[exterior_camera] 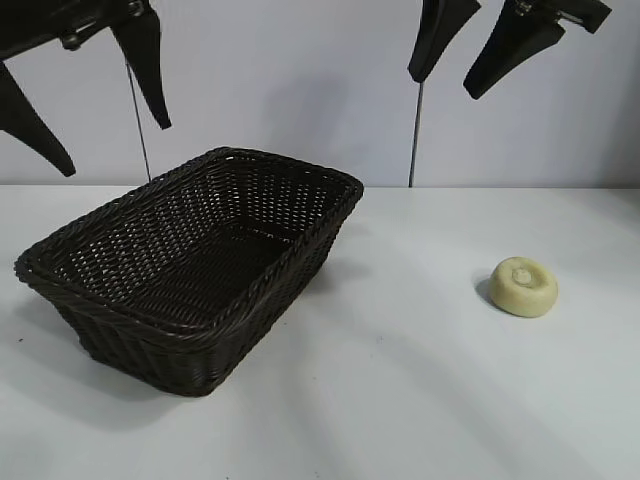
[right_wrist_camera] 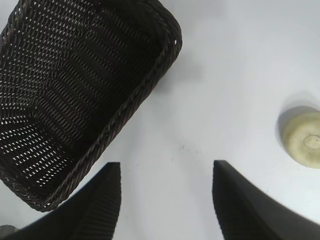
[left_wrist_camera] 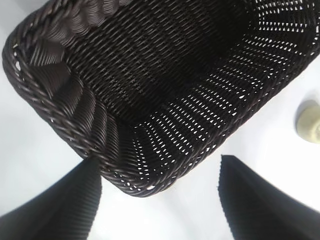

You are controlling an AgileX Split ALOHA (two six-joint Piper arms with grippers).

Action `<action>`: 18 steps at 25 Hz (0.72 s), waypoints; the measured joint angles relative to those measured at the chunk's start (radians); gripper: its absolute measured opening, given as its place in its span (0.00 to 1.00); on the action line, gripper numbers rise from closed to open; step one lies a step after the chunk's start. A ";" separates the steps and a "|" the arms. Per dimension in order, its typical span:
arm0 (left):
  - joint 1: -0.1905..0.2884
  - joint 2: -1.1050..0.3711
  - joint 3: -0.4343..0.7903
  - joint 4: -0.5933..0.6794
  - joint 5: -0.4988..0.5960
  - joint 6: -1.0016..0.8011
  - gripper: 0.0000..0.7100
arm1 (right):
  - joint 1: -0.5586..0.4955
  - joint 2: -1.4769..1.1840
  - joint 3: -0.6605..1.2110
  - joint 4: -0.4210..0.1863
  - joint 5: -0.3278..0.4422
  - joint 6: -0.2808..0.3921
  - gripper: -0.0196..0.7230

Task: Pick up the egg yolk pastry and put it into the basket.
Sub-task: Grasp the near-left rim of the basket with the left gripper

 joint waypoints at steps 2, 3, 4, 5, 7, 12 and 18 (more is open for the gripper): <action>-0.007 0.000 0.017 0.029 -0.008 -0.072 0.69 | 0.000 0.000 0.000 0.000 0.000 0.000 0.57; -0.007 0.000 0.031 0.045 -0.009 -0.102 0.69 | 0.000 0.000 0.000 0.000 0.000 -0.001 0.57; -0.007 0.000 0.045 0.045 -0.011 -0.125 0.69 | 0.000 0.000 0.000 0.000 0.000 -0.002 0.57; -0.007 0.000 0.064 0.051 -0.011 -0.151 0.69 | 0.000 0.000 0.000 0.000 0.000 -0.003 0.57; -0.007 0.000 0.105 0.052 -0.019 -0.201 0.69 | 0.000 0.000 0.000 0.000 0.000 -0.003 0.57; -0.007 0.000 0.171 0.053 -0.072 -0.255 0.69 | 0.000 0.000 0.000 0.000 0.000 -0.003 0.57; -0.005 0.001 0.175 0.054 -0.094 -0.325 0.69 | 0.000 0.000 0.000 0.000 0.002 -0.003 0.57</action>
